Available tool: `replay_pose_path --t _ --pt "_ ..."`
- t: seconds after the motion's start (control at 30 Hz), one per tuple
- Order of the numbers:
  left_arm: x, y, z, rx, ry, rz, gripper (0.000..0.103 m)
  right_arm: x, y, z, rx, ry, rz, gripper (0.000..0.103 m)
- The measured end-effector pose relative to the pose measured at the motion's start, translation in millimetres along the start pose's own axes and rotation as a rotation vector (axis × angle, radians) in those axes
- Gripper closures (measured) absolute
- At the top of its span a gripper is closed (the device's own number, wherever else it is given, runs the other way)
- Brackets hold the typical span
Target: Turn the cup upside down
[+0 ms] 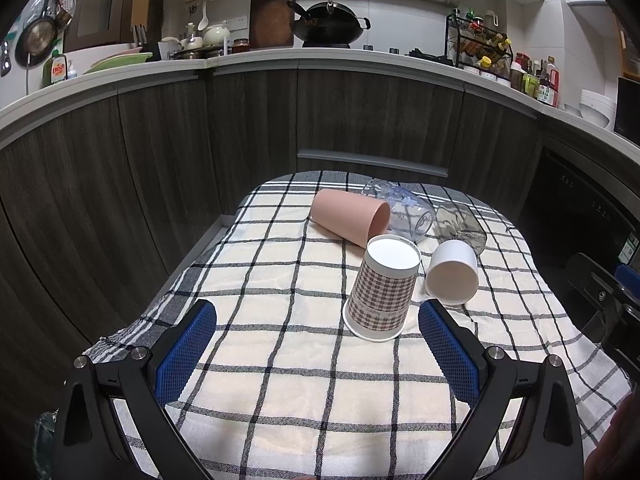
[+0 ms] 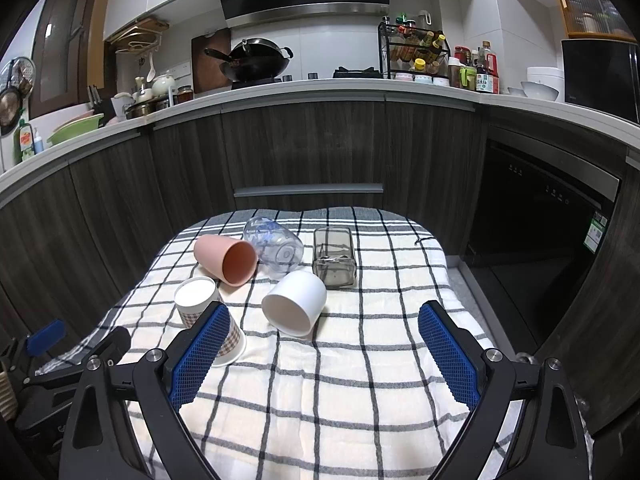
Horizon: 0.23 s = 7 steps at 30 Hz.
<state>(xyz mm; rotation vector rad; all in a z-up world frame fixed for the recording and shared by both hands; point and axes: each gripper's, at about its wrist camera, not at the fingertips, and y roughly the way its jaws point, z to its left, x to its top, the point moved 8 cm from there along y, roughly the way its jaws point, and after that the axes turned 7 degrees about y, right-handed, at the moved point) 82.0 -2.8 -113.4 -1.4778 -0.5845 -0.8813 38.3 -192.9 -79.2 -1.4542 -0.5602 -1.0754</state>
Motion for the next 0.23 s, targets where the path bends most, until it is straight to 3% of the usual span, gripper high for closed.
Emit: replay_pose_path --t 0.23 --pt "0.7 -1.0 -0.3 0.001 0.01 -0.006 0.0 0.2 0.0 -0.5 0.0 0.001 0.001 0.008"
